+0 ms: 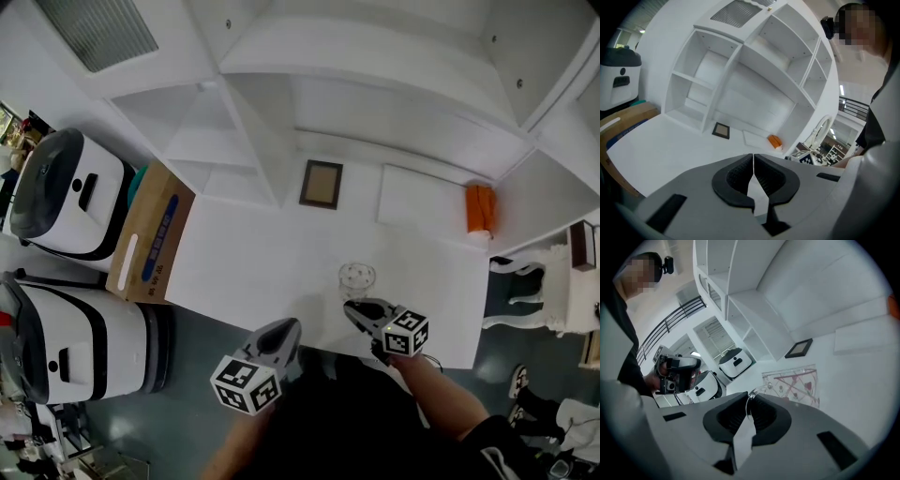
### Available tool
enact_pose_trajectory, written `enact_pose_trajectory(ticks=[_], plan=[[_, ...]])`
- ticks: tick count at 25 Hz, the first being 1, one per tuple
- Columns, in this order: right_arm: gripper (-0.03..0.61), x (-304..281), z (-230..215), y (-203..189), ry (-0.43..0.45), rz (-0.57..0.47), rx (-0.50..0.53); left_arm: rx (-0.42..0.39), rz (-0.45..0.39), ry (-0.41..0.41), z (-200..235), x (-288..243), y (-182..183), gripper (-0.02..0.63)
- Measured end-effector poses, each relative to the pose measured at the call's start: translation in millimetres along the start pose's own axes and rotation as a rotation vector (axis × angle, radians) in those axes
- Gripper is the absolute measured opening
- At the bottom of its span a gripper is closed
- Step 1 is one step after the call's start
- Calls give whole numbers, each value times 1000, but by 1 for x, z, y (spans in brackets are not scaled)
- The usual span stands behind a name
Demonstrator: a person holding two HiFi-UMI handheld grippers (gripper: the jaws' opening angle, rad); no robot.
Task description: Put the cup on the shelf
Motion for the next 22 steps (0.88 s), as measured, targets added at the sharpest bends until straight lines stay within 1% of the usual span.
enact_pose_trajectory(ticks=[5,8,12,15,22], plan=[[23,6,-8,13,15,19,49,-4,-37,28,-7,-4,9,18],[21,13,-10,18,24,26,72,10,-62,51,-12,-4,10,18],[23,23,-7,30,51,30,133,24,-97,76,-19,-5,11,18],[22,32,-6,42,63,8,161,25,-120,91,-25,-5,13,18],[23,46,5,66,96,-43,177,27,-163,107,-31,-3,16,18]])
Point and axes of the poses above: the fingertips, and each gripper's own axes: x backward along the fingers, z to its left, y out of its top, the point moved 4 cm from there along x, backward along the fingers, and after that the axes turned 3 degrees about x, right-handed, at the moved point
